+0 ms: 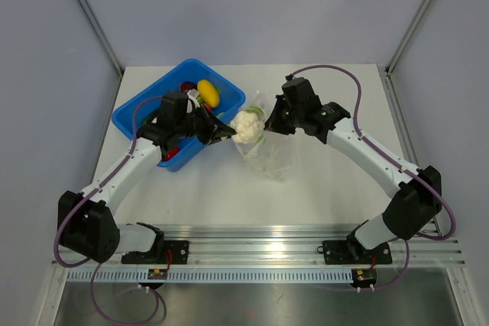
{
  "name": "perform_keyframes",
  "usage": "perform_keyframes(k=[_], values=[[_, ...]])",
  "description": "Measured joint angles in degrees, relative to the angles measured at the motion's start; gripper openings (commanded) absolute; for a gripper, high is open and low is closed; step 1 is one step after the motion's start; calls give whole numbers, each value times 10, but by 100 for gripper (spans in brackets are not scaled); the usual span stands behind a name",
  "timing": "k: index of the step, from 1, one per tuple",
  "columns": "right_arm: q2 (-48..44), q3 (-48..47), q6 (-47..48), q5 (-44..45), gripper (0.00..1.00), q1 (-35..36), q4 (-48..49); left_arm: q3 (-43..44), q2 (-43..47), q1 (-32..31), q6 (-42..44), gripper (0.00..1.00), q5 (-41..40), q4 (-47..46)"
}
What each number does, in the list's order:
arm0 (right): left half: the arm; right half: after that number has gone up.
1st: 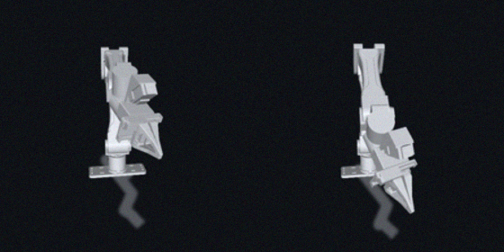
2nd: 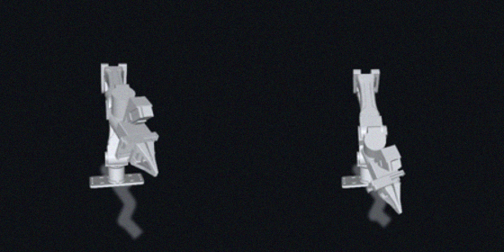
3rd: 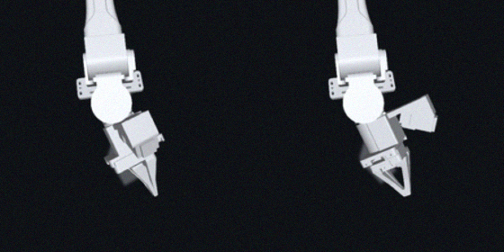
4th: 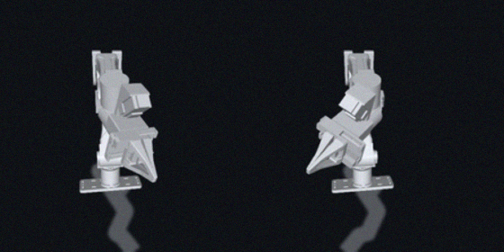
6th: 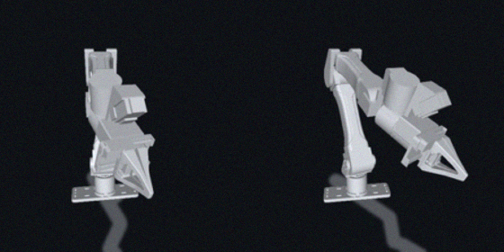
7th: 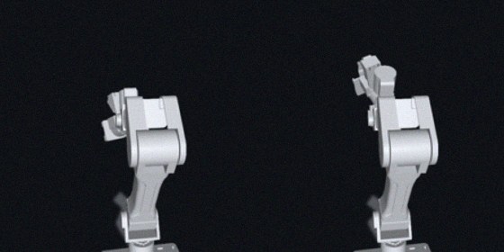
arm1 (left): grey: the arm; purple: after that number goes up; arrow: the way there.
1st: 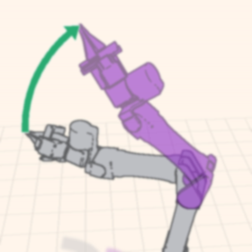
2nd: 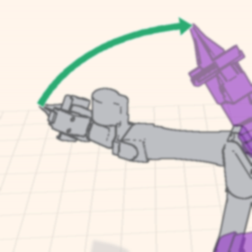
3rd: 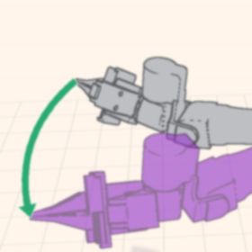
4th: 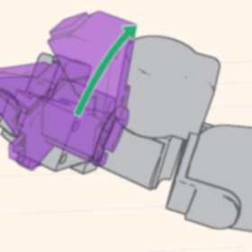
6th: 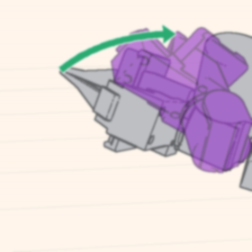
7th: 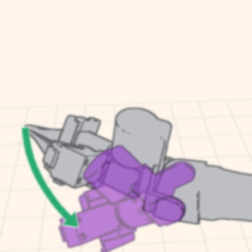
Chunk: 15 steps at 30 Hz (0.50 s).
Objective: Place the food in the zip-top bag and seal the zipper
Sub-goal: Place the fake vegetable in the zipper food storage bag.
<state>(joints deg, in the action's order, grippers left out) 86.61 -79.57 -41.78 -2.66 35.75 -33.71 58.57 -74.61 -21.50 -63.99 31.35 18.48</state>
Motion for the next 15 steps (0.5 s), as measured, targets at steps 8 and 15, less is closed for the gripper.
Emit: perform_keyframes(k=[8, 15], values=[[1, 0, 4, 0, 0, 0, 0, 43, -18, -7, 45, 0, -35, 60], [2, -28, 4, -16, 0, 17, 27, 73, -38, -16, 103, 0, -99, 148]])
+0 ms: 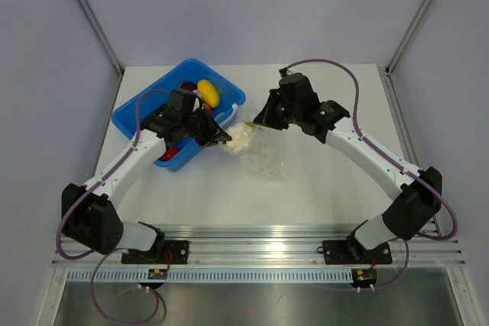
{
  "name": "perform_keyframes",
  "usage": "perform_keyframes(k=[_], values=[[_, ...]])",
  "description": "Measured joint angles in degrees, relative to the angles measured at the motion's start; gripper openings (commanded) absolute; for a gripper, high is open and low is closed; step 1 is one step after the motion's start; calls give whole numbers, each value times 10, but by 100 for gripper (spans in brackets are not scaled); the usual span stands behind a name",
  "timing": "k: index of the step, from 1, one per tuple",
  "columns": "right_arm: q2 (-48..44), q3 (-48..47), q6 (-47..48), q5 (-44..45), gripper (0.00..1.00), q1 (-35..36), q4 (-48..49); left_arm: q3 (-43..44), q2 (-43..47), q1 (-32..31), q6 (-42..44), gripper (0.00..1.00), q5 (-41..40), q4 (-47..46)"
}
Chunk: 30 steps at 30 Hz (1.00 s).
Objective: Place the food in the zip-top bag and seal the zipper
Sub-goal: Place the fake vegetable in the zipper food storage bag.
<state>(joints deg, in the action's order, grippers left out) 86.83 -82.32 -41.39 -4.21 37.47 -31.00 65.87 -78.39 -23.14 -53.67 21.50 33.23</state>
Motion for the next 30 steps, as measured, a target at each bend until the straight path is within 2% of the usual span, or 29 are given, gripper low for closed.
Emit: perform_keyframes(k=[9, 16, 18, 19, 20, 22, 23, 26, 29, 30], values=[[7, -7, -1, -28, 0, 4, 21, 5, -13, -16, 14, 0, -7, 16], [9, -7, -3, -41, 0, 34, 29, 10, -47, -43, -1, 1, -3, -18], [9, -7, -4, -43, 0, 38, 31, 7, -49, -45, -9, 19, 3, -46], [9, -7, -4, -43, 0, 38, 32, 7, -50, -46, -9, 33, 7, -56], [9, -6, -4, -42, 0, 38, 33, 7, -51, -46, -8, 67, 10, -65], [5, -1, -4, -39, 0, 38, 35, 7, -51, -47, 2, 83, 19, -76], [2, 3, -4, -38, 0, 38, 34, 8, -51, -47, 10, 87, 22, -77], [-16, 21, -5, -28, 0, 37, 33, 13, -50, -47, 43, 87, 30, -65], [-34, 33, -7, -28, 0, 37, 34, 28, -41, -47, 79, 70, 40, -48], [-40, 36, -9, -28, 0, 37, 35, 32, -31, -48, 93, 58, 43, -43]])
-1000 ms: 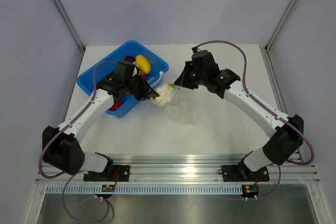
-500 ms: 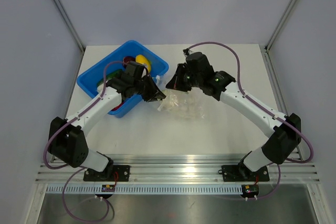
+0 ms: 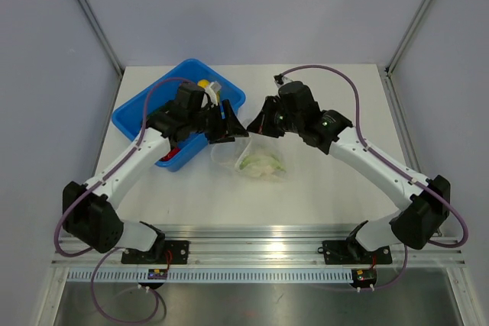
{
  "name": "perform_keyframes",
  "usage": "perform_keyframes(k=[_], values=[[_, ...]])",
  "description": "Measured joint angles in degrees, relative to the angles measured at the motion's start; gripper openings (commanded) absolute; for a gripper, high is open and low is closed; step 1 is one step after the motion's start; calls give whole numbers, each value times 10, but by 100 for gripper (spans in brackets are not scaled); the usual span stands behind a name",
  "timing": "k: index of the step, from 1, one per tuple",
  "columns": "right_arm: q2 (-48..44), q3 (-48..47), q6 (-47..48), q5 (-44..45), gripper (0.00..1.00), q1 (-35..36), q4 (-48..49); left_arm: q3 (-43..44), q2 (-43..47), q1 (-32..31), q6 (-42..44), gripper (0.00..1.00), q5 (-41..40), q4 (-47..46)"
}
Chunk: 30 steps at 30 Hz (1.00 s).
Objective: Place the food in the zip-top bag and seal the zipper
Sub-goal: Place the fake vegetable in the zipper food storage bag, then adjust the zipper food storage bag at the center of the board.
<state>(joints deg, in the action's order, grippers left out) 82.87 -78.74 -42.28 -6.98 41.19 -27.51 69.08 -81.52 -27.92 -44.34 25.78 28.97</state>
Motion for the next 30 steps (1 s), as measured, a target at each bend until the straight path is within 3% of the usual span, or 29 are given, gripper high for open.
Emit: perform_keyframes(k=[3, 6, 8, 10, 12, 15, 23, 26, 27, 29, 30], values=[[-8, 6, -2, -1, 0, 0, 4, 10, 48, 0, 42, 44, 5, 23], [-12, 12, -6, -2, 0, -1, 8, 22, 101, -1, 82, 42, 4, 49], [-13, 16, -8, -2, 0, -1, 10, 26, 130, -1, 103, 57, -1, 61], [-15, 19, -10, -2, 0, -1, 14, 28, 151, -1, 120, 82, -20, 79], [-17, 22, -11, -2, 0, -2, 16, 23, 161, -1, 128, 87, -45, 90], [-24, 27, -13, -2, 0, -2, 18, -5, 160, -2, 130, 84, -101, 92], [-33, 40, -13, -2, 0, -3, 20, -79, 120, -1, 110, 64, -185, 121], [-33, 40, -13, -2, 0, -3, 20, -87, 110, -1, 103, 45, -192, 116], [-33, 40, -12, -2, 0, -4, 20, -89, 108, -1, 101, 28, -192, 115], [-33, 41, -12, -1, 0, -4, 20, -92, 105, -1, 96, 5, -189, 109], [-33, 41, -12, 0, 0, -5, 19, -92, 103, -2, 96, 0, -183, 104]])
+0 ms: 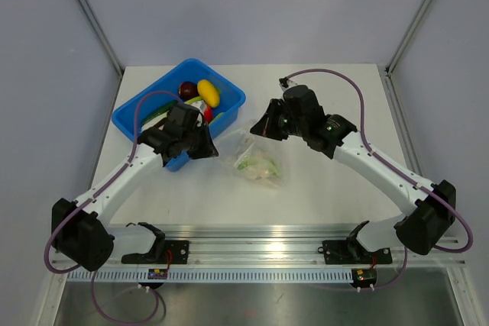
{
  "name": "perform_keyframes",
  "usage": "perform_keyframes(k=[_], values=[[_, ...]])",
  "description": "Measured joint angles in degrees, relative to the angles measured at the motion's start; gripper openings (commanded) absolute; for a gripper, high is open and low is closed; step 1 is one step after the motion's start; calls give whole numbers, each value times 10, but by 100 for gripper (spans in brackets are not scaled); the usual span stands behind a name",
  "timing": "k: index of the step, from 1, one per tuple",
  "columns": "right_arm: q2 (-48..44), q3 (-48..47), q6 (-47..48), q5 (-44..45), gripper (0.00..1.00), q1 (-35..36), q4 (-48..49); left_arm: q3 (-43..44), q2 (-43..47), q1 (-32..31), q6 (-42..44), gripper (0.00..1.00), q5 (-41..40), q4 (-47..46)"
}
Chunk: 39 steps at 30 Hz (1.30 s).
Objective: Place the food in the zip-top bag and seal the zipper
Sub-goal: Adjust the zipper food storage bag at the center of the board.
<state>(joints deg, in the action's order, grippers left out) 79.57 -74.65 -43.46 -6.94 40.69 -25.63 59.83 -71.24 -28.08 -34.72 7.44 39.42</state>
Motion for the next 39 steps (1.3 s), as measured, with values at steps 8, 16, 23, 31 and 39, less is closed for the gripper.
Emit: perform_keyframes(k=[8, 16, 23, 31, 39], values=[[-10, 0, 28, 35, 0, -49, -49, 100, -58, -37, 4, 0, 48, -13], [-50, -76, 89, 98, 0, -73, -143, 300, -107, -68, -2, 0, 122, -57], [-109, -28, 101, 130, 0, -73, -148, 267, -152, -69, -14, 0, 178, -132], [-68, 40, 96, 171, 38, -73, -189, 206, -246, -69, -18, 0, 204, -113], [-84, 29, 85, 193, 41, -73, -207, 217, -237, -70, -20, 0, 218, -129]])
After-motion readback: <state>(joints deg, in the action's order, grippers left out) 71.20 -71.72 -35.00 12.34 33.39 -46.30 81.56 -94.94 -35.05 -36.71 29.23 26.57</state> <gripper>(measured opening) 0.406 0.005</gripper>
